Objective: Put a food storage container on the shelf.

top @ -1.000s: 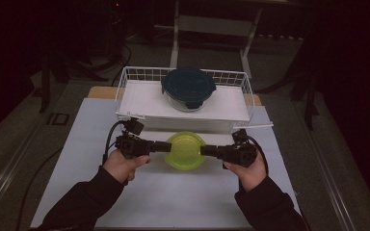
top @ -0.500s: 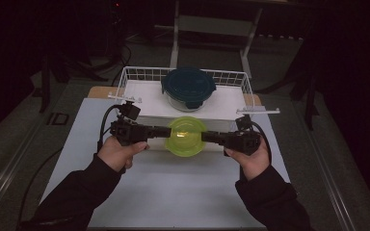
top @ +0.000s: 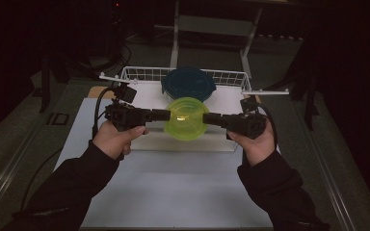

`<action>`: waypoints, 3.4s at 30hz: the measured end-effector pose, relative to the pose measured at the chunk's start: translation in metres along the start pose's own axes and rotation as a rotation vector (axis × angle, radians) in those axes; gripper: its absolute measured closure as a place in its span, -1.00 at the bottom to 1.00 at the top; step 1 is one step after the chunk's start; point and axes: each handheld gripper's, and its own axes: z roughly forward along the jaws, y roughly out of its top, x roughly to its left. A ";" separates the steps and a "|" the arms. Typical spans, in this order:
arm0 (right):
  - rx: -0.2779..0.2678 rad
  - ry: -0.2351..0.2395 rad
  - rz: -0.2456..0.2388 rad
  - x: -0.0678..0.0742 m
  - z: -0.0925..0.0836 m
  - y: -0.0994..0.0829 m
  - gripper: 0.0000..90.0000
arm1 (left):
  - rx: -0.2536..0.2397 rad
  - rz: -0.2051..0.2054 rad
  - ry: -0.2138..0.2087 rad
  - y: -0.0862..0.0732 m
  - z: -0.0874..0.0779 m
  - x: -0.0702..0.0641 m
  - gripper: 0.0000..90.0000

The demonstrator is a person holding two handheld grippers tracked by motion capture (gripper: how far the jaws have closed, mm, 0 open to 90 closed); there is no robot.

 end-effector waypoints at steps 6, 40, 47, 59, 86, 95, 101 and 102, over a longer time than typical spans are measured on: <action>-0.023 -0.010 -0.026 0.008 -0.007 0.017 0.80 | -0.027 0.019 0.003 0.021 -0.007 -0.008 0.81; -0.017 -0.108 0.056 -0.031 0.010 0.082 0.77 | -0.020 -0.067 0.028 0.079 0.027 0.026 0.80; -0.011 -0.115 0.058 -0.033 0.013 0.086 0.77 | -0.021 -0.077 0.030 0.081 0.030 0.030 0.78; -0.002 -0.127 0.092 -0.041 0.016 0.096 0.74 | -0.031 -0.099 0.047 0.091 0.039 0.038 0.75; -0.023 -0.200 0.140 -0.052 0.036 0.111 0.34 | -0.104 -0.121 0.081 0.103 0.060 0.067 0.10; -0.050 -0.214 0.112 -0.051 0.038 0.111 0.11 | -0.136 -0.111 0.081 0.102 0.055 0.064 -0.11; -0.063 -0.235 0.096 -0.049 0.035 0.110 0.01 | -0.180 -0.066 0.030 0.097 0.046 0.059 -0.32; -0.061 -0.235 0.094 -0.048 0.034 0.110 -0.01 | -0.187 -0.049 0.023 0.095 0.045 0.057 -0.36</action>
